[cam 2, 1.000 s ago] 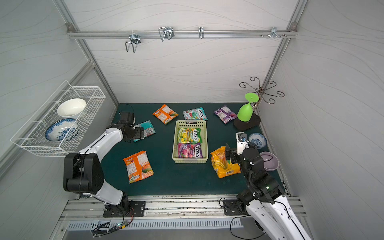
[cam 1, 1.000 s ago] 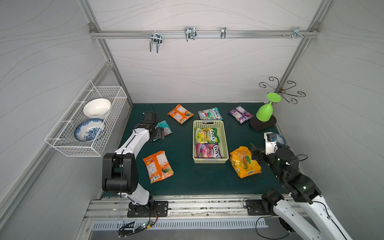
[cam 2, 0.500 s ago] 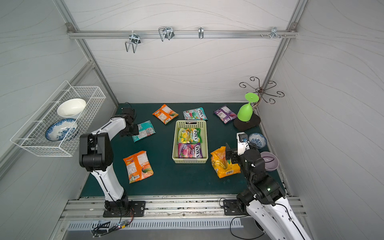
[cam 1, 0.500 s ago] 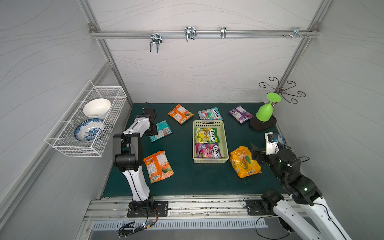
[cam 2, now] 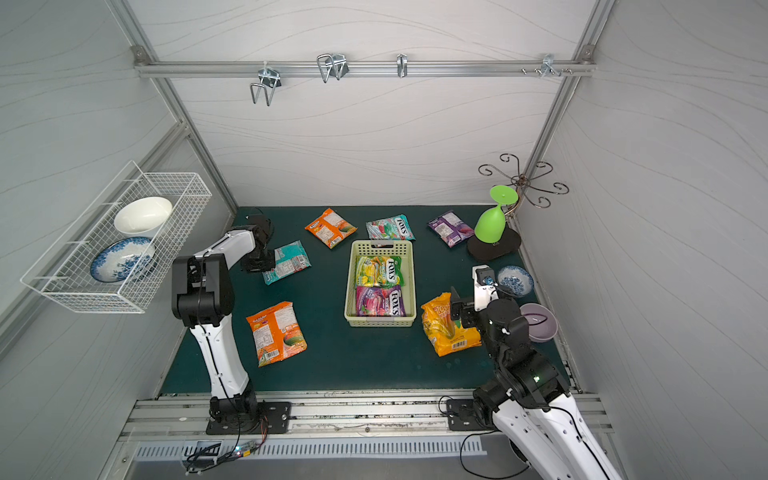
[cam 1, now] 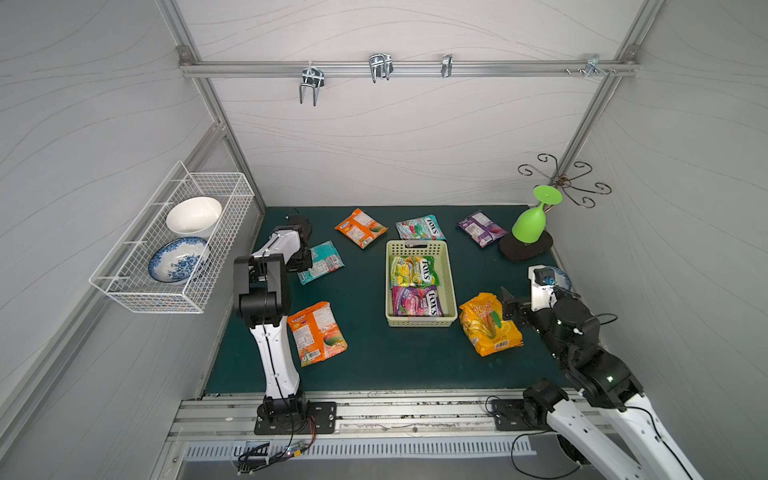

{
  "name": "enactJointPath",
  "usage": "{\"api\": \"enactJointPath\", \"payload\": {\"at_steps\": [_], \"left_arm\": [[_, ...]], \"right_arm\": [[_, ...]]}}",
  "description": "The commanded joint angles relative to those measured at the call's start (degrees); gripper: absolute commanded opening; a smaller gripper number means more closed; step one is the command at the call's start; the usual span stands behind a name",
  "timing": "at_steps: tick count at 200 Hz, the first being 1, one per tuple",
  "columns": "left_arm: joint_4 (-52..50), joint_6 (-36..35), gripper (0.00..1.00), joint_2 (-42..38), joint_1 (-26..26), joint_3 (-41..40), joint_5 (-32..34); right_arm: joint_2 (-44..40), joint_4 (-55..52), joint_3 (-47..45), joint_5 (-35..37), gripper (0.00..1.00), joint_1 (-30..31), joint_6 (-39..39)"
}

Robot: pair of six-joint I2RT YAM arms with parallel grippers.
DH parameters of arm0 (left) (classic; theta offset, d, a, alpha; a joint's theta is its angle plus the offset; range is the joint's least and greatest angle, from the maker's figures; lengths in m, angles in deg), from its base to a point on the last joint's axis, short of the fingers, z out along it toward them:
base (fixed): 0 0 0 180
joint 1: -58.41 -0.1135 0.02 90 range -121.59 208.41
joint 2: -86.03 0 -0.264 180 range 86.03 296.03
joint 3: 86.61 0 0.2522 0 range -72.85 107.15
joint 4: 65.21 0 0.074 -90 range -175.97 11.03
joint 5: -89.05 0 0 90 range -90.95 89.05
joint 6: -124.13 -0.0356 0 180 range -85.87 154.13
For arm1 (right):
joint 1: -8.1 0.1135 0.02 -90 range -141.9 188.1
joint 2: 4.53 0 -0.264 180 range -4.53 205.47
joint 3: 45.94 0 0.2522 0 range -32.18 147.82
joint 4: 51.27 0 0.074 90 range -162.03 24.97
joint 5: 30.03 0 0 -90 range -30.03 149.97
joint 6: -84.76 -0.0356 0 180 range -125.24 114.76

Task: Put the candies in the basket
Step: Pick up the candy at the center of the board.

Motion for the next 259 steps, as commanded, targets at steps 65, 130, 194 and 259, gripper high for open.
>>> {"api": "enactJointPath", "payload": {"at_steps": [65,130,194,259], "left_arm": [[-3.6,-0.6,0.00,2.4,-0.9,6.0,-2.9],[-2.2,1.2,0.00,-8.8,-0.9,2.0,-5.2],[-2.5,1.8,0.00,-17.8,0.7,1.4,-11.2],[-4.4,-0.8,0.00,-23.9,8.3,4.7,-15.4]], "right_arm": [[-0.5,2.0,-0.7,1.3,0.99,0.4,0.7],[0.4,1.6,-0.4,0.4,0.99,0.5,0.4],[0.5,1.6,-0.5,0.8,0.99,0.3,0.5],[1.5,1.8,-0.8,1.8,0.99,0.2,0.7]]}}
